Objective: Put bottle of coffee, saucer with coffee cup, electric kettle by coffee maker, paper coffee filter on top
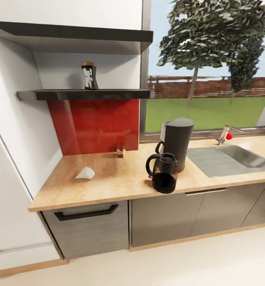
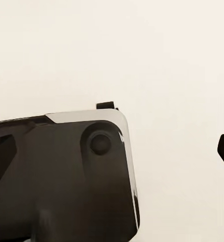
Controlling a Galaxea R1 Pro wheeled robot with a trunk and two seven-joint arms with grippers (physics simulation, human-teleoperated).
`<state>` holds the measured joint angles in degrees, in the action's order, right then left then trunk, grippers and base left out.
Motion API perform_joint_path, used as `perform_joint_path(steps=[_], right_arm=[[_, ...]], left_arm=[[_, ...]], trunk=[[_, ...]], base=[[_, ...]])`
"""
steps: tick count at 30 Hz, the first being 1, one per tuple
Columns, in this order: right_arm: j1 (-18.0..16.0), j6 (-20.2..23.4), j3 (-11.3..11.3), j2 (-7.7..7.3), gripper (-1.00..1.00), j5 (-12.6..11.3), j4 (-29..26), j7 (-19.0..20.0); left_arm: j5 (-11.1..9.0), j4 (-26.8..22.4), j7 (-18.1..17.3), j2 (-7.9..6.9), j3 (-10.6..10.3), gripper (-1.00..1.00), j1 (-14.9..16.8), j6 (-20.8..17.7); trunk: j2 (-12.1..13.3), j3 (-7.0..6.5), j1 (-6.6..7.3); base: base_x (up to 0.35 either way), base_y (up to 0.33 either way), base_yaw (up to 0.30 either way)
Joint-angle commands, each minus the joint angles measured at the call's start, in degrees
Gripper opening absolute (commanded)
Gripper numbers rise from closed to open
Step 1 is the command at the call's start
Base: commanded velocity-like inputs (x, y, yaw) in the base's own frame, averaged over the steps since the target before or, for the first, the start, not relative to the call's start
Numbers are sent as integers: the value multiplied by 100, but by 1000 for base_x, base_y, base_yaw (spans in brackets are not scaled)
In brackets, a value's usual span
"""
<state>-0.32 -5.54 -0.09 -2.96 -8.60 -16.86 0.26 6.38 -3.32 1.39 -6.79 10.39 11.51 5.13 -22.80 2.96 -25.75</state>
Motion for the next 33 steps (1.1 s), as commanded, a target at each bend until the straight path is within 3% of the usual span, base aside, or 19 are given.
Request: perform_joint_path(steps=[1,18,33], right_arm=[[-3,-17,1,2,100,-45,0,2],[-3,-17,1,5,100,-45,-3,-8],[-3,-31,20,15,100,-25,-5,-13]], left_arm=[[62,7,16,1,42,100,-3,23],[74,-10,19,18,42,100,-17,43],[74,-23,19,12,42,100,-17,79]], trunk=[[-12,12,-3],[-12,12,-3],[-12,12,-3]], base=[[0,0,-231],[0,0,-212],[0,0,-19]])
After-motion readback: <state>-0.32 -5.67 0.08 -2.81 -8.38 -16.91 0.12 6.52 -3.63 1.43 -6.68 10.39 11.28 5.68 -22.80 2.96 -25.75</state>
